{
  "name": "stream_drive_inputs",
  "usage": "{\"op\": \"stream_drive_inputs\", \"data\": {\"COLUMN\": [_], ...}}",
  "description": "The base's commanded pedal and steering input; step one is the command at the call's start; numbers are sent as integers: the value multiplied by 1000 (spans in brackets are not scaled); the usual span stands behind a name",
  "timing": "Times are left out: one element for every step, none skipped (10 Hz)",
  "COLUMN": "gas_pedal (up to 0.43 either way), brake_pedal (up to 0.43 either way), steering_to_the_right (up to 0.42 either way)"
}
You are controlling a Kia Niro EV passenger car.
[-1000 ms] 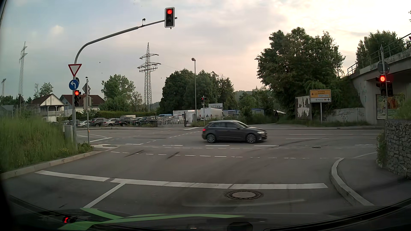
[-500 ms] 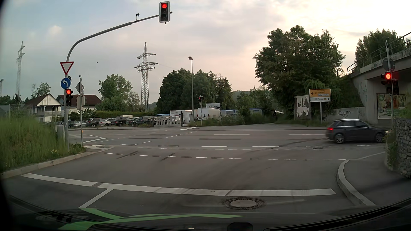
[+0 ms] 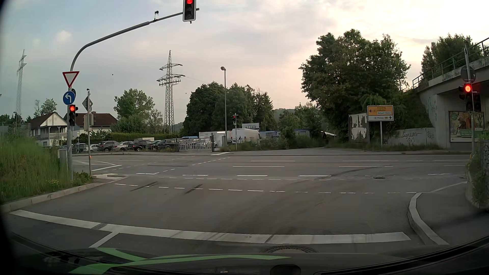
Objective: Follow the waypoints while adhering to traffic rules and regulations
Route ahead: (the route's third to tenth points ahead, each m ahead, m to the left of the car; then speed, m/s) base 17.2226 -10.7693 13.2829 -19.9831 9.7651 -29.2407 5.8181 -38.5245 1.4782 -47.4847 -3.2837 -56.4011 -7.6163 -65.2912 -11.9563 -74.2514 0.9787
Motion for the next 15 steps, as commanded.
{"op": "stream_drive_inputs", "data": {"gas_pedal": [0, 0, 0, 0, 0, 0, 0, 0, 0, 0, 0, 0, 0, 0, 0], "brake_pedal": [159, 159, 152, 146, 140, 140, 140, 140, 146, 152, 152, 159, 159, 159, 159], "steering_to_the_right": [68, 67, 67, 67, 67, 67, 67, 67, 66, 65, 64, 63, 63, 64, 63]}}
